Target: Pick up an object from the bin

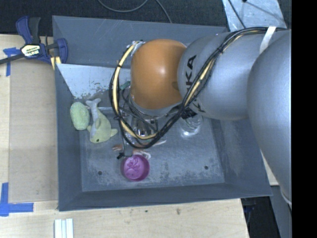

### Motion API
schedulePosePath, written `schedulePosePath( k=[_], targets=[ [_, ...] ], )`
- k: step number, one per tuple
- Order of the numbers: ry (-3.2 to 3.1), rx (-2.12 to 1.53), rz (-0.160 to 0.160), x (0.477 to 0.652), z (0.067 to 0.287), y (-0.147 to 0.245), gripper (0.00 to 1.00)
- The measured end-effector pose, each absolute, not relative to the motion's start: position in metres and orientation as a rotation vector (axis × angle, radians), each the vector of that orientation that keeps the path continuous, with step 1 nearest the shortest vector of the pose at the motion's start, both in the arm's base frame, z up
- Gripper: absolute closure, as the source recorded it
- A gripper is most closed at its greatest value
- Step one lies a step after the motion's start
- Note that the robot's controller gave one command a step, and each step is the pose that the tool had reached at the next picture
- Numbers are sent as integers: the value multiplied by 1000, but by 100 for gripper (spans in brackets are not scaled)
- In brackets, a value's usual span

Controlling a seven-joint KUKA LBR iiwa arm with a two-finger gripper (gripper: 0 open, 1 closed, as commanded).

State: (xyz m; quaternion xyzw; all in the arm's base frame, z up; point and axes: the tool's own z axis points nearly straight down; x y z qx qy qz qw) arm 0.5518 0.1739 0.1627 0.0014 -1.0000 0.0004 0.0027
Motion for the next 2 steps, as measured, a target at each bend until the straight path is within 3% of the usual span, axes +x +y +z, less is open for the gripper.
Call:
schedulePosePath(
  k=[1,2],
  targets=[
    [-3145,0,-1,554,167,173,0],
    [-3147,-54,-5,545,102,152,0]
  ],
)
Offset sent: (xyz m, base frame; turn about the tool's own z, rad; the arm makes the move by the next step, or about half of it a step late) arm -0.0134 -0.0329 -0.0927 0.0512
